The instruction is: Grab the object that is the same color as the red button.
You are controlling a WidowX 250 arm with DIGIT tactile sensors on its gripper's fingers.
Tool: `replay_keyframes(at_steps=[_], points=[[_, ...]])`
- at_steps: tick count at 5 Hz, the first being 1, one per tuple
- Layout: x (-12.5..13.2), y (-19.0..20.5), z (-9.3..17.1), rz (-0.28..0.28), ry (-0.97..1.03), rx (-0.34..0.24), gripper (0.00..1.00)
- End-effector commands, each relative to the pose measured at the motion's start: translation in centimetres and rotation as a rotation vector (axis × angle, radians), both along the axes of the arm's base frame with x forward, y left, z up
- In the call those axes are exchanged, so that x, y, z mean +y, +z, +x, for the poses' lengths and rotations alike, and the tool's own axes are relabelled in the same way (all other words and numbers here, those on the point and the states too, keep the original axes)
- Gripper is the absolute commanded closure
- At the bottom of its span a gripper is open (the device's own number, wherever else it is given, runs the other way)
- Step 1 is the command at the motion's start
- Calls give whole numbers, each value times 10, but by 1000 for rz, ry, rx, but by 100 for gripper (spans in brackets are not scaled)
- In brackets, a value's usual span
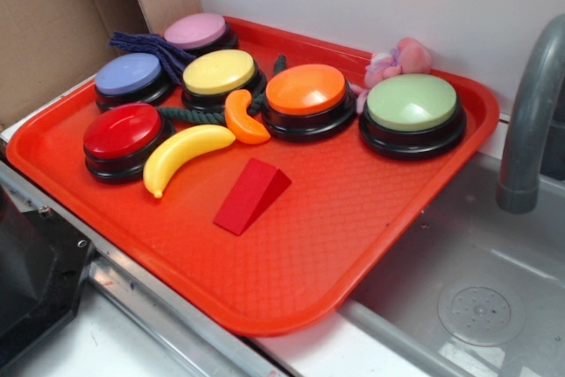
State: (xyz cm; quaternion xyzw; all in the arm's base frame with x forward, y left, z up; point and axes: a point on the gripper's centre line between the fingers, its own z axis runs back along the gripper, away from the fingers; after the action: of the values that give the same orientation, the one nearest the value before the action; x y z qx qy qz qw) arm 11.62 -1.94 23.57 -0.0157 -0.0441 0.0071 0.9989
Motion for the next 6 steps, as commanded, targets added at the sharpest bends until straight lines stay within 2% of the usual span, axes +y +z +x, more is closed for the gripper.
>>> replay_keyframes(at_steps=[1, 2, 3, 4, 5, 6], points=[[0, 0, 0, 0, 0, 0, 0], [-8, -19, 11, 7, 87, -63, 0], [-20, -47, 25, -28, 92, -102, 0], [-26, -80, 43, -49, 112, -69, 0], [-38, -118, 63, -124, 103, -109, 0], [-48, -152, 75, -127, 67, -115, 0]])
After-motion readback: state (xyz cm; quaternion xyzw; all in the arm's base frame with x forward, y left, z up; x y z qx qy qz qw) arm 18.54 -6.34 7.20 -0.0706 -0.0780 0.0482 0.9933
